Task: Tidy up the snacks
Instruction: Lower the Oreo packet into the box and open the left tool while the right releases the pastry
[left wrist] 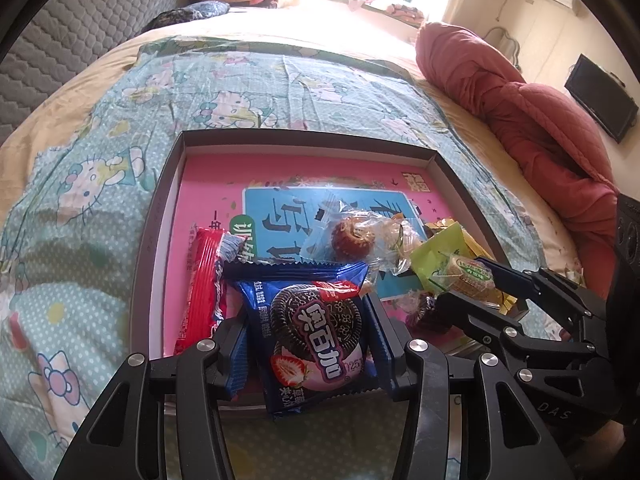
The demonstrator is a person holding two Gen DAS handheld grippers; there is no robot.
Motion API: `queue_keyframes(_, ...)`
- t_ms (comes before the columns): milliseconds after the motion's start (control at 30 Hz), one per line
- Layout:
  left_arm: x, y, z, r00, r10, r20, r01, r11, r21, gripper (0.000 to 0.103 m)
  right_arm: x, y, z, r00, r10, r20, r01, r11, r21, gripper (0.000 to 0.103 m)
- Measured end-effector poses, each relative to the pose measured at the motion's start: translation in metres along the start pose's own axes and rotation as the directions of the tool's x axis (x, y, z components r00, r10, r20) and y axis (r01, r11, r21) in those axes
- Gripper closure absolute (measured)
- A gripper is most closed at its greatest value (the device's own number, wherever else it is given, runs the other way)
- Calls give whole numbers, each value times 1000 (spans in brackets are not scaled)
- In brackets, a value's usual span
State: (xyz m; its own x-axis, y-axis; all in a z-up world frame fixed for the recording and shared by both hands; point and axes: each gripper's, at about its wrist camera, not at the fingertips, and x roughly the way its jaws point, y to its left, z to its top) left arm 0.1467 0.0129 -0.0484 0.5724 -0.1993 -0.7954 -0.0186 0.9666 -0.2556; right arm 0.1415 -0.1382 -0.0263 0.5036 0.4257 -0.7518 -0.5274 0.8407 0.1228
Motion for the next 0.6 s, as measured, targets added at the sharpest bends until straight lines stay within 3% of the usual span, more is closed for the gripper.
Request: queue_keyframes(600,-7,1,2,1000,1,10,-1,1000,-1,50,1,4,0,1000,7,-8,-8,1000,-4,46)
